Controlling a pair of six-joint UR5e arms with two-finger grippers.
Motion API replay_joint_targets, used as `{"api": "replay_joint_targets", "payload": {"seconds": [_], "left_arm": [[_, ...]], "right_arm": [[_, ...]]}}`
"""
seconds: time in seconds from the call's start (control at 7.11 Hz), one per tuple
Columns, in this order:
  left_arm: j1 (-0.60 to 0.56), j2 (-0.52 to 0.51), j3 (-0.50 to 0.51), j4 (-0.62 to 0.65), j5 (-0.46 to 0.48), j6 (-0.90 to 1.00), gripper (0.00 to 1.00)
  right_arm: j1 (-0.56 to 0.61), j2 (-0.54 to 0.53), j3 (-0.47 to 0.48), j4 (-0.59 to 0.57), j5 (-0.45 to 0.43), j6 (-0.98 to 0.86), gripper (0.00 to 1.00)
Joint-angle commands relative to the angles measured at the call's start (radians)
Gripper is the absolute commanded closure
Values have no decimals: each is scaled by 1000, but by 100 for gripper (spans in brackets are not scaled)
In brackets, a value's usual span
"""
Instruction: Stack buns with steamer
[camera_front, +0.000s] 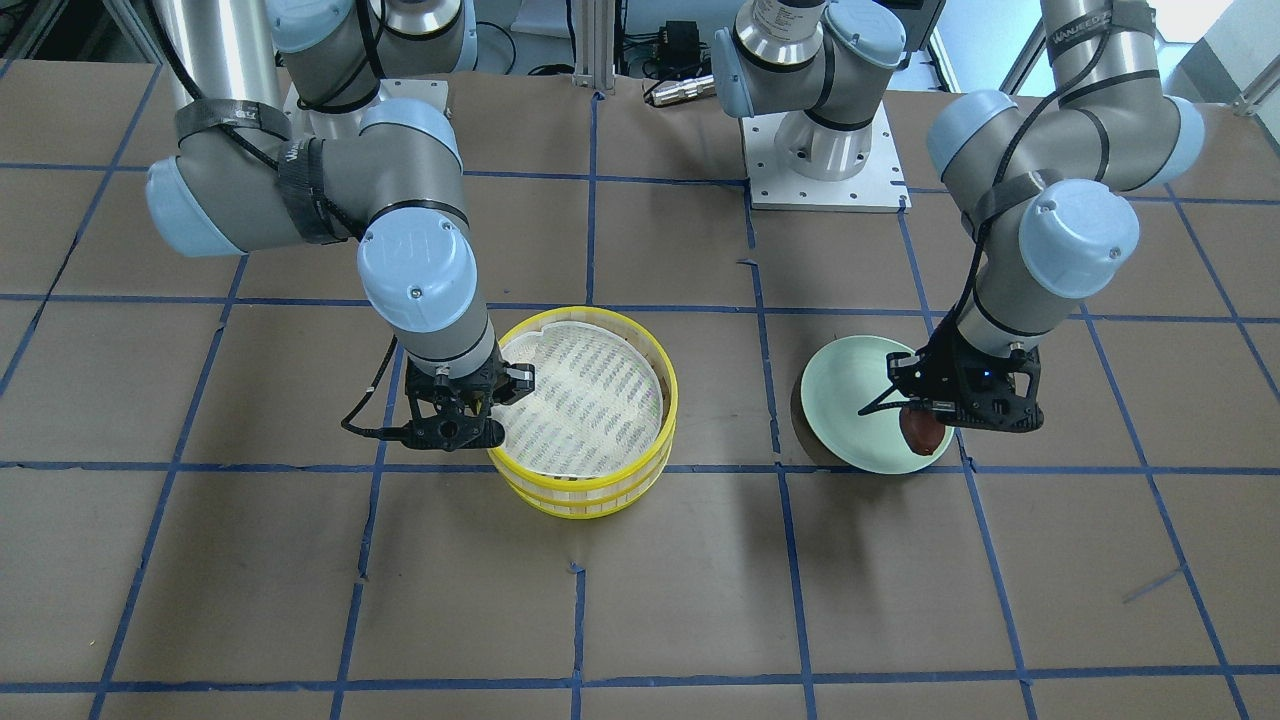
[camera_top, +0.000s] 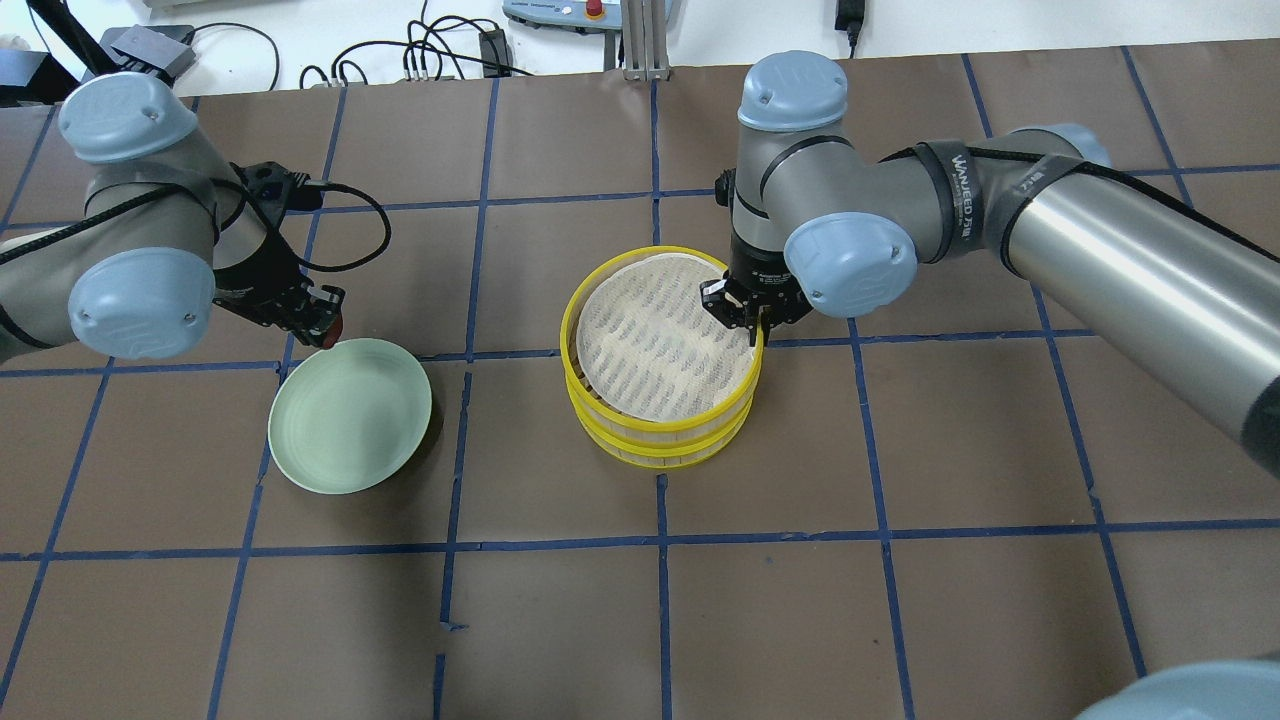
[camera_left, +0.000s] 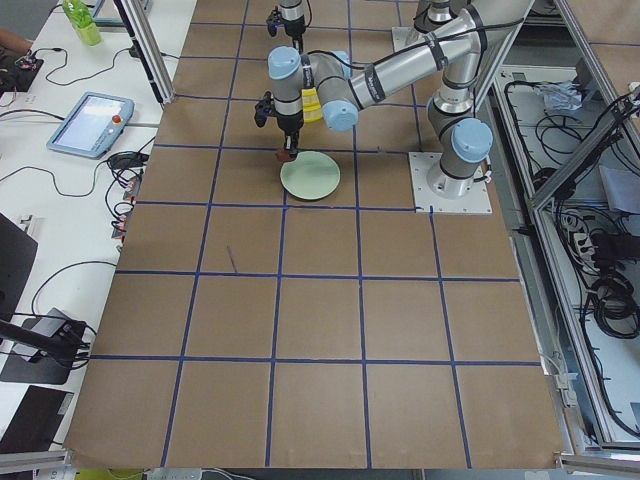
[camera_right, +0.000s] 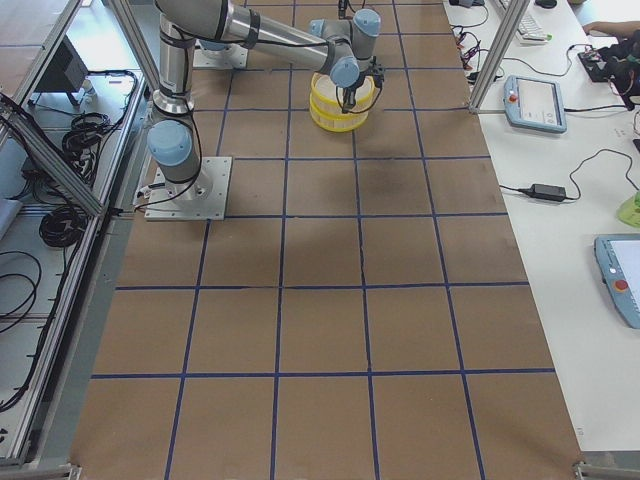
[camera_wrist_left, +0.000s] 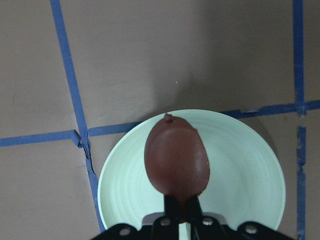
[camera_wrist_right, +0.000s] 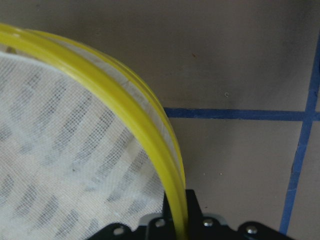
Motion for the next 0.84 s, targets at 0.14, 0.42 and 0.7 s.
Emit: {"api": "replay_joint_targets", "payload": {"seconds": [0.14,0.42,0.7], "left_arm": [[-101,40,64,-87,-1,-123,85],[-198,40,92,-87,-21,-253,85],[-311,37,113,-75,-58,-421,84]], "right_arm": [[6,1,2,2,-1,-2,68],[6,-1,3,5,-3,-5,0],[-20,-21,-23,7,0,-7,0]]}}
